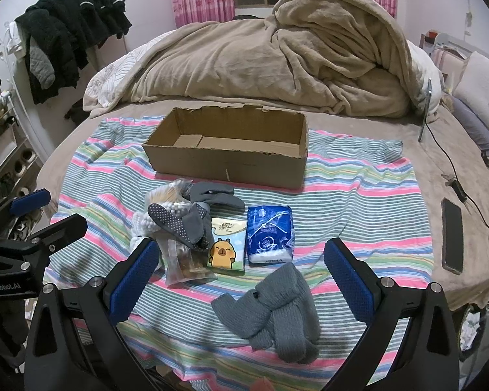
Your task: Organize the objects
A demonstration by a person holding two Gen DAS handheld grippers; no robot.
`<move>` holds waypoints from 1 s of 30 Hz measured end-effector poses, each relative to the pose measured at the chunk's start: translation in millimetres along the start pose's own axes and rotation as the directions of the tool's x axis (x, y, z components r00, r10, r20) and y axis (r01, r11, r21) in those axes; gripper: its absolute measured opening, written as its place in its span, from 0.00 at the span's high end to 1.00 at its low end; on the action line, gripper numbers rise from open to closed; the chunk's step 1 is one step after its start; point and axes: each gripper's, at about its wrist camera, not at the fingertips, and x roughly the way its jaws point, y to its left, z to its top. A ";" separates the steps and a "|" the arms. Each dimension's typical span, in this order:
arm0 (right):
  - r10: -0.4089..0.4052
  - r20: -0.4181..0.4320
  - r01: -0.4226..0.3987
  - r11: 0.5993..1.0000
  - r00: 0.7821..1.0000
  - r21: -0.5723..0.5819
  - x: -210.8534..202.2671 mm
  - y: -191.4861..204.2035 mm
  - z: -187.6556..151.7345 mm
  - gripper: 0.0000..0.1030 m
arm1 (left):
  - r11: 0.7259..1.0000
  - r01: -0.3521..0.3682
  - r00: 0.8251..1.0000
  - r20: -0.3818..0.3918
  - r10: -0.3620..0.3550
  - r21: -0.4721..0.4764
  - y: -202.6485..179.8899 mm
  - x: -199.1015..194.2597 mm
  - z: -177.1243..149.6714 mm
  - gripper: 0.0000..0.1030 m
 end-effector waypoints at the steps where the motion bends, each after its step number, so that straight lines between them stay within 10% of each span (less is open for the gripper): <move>1: 0.000 0.000 0.000 1.000 1.000 0.000 -0.2 0.0 -0.2 0.01 | 1.000 -0.001 1.000 0.000 0.001 0.000 0.0 0.0 0.1 0.01; 30: -0.003 0.002 0.003 1.000 1.000 0.001 -1.1 0.0 -2.3 0.01 | 1.000 0.003 1.000 -0.002 -0.003 -0.001 -2.3 -3.3 -1.8 0.01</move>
